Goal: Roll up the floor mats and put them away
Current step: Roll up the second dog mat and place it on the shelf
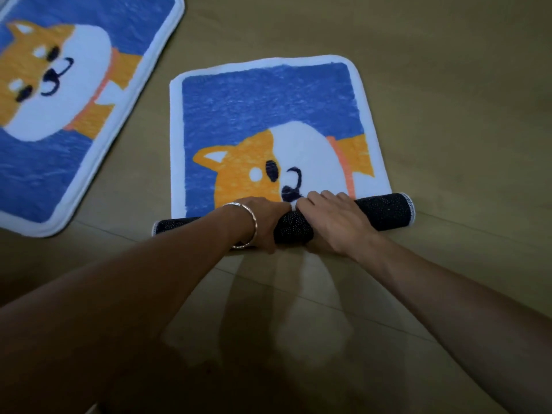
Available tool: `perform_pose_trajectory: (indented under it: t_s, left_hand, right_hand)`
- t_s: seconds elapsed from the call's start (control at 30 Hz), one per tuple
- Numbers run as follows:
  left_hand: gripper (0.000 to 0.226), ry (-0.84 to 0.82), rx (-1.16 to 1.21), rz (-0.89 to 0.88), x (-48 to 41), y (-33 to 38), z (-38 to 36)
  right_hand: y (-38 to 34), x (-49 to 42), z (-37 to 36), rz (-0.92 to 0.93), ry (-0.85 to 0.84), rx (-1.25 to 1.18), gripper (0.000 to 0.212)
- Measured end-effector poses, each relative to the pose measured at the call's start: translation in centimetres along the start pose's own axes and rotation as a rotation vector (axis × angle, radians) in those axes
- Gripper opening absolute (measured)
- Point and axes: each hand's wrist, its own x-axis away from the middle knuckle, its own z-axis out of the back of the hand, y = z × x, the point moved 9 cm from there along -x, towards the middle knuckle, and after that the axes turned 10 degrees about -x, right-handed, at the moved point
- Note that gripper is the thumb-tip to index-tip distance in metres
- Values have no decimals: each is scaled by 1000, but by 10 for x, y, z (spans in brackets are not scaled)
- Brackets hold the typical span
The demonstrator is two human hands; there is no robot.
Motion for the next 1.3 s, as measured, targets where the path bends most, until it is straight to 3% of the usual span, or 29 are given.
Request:
perform_pose_trajectory:
  t_s: [0.13,0.2,0.4,0.57,0.63,0.7,0.8,0.87,1.0,1.07,1.1,1.17,1.23,1.3]
  left_hand:
    - [88,237,-135,40,19,3,4]
    - [81,247,-140,51,20,0,2]
    - [59,90,27,15,5,-13,9]
    - [97,252,-166,66,22,-8,6]
    - [87,265,-162,99,23,-10,6]
    - [63,245,-102,103,16,-13,11]
    - [49,155,-25,77,6,-15,14]
    - [56,157,19,67,8,-15,14]
    - [113,327,-232,75,24,-5,7]
    - [122,323,-272,121,25,-7,5]
    - [116,305,-236,140,25,-9,4]
    - [84,290,-148,150,21,-11,6]
    - [55,267,-67,131,15,-13,12]
    - [46,174,-5,105,9,-17,13]
  right_hand:
    - [5,-8,-1,-82,-200,-139,42]
    - [2,-10,-3,-89,-265,-183,43]
    - [-2,4,2,2,43,59,71]
    - [5,-9,3,-53,-67,-80,51]
    - [8,-14,2,-72,-177,-204,48]
    - [9,-15,3,-72,-193,-227,54]
    - [11,-10,7,-49,-86,-65,91]
    - [13,-6,7,-60,-52,-4,103]
    - [13,-7,1,-90,-110,-50,73]
    - [16,-12,3,-89,-155,-136,65]
    - [16,-13,4,-85,-180,-178,64]
    - [16,-14,5,-74,-183,-192,66]
    - [15,-10,7,-58,-122,-101,81]
    - [14,-4,9,-50,-74,-17,96]
